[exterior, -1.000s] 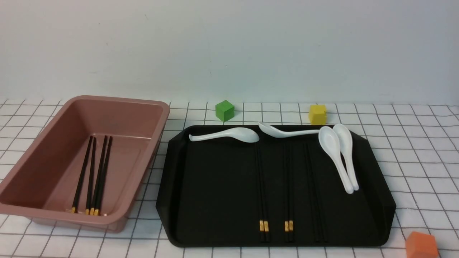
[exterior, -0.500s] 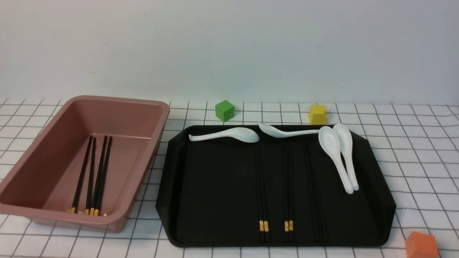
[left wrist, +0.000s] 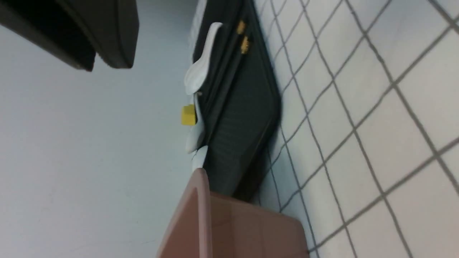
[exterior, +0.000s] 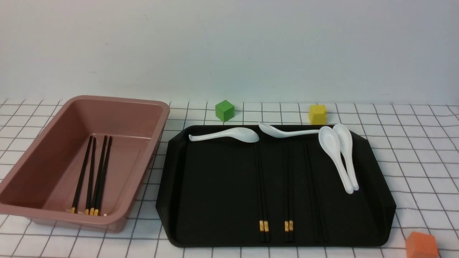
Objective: On white black tablecloth take chopsticks from black tray and put them in box.
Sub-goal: 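Reach over to the black tray and grasp a pair of chopsticks with the left gripper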
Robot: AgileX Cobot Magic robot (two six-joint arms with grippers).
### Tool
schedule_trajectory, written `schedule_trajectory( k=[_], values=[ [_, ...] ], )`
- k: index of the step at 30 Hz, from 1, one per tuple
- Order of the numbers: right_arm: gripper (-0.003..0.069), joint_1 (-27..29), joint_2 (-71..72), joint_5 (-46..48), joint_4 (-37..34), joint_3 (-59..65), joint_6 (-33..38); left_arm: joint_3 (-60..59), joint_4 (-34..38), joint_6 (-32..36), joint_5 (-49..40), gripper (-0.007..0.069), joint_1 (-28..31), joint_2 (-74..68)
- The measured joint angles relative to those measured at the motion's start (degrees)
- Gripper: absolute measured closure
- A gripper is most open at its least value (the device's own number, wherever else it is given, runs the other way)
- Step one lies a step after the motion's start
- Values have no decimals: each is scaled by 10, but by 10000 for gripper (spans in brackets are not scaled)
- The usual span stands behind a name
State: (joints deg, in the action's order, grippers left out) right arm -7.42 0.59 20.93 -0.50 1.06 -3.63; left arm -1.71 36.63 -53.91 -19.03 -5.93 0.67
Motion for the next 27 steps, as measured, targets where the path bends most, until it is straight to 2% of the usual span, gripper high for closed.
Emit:
schedule_trajectory(
  k=[3, 5, 8, 9, 11, 13, 14, 15, 16, 17, 18, 19, 21, 24, 27],
  values=[
    [419, 0, 0, 0, 0, 0, 0, 8, 45, -3, 21, 529, 0, 0],
    [419, 0, 0, 0, 0, 0, 0, 53, 60, 43, 20, 539, 0, 0],
    [419, 0, 0, 0, 0, 0, 0, 151, 47, 145, -5, 614, 0, -12],
    [419, 0, 0, 0, 0, 0, 0, 184, 34, 175, -27, 637, 0, -32],
    [419, 0, 0, 0, 0, 0, 0, 222, 5, 208, -72, 637, 0, -66],
    [419, 0, 0, 0, -1, 0, 0, 297, -70, 240, -201, 637, 0, -188],
    [419, 0, 0, 0, -1, 0, 0, 301, -76, 242, -212, 637, 0, -188],
    [419, 0, 0, 0, -1, 0, 0, 332, -136, 249, -313, 637, 0, -264],
    [419, 0, 0, 0, -1, 0, 0, 338, -149, 251, -334, 637, 0, -292],
    [419, 0, 0, 0, -1, 0, 0, 360, -199, 252, -405, 637, -1, -358],
    [419, 0, 0, 0, -1, 0, 0, 362, -199, 252, -405, 637, -1, -367],
    [419, 0, 0, 0, -1, 0, 0, 378, -237, 254, -451, 637, -1, -428],
    [419, 0, 0, 0, -1, 0, 0, 401, -258, 255, -474, 637, -1, -516],
    [419, 0, 0, 0, -1, 0, 0, 422, -243, 264, -477, 637, -3, -608],
    [419, 0, 0, 0, -1, 0, 0, 454, -214, 291, -473, 637, -40, -696]
  ],
)
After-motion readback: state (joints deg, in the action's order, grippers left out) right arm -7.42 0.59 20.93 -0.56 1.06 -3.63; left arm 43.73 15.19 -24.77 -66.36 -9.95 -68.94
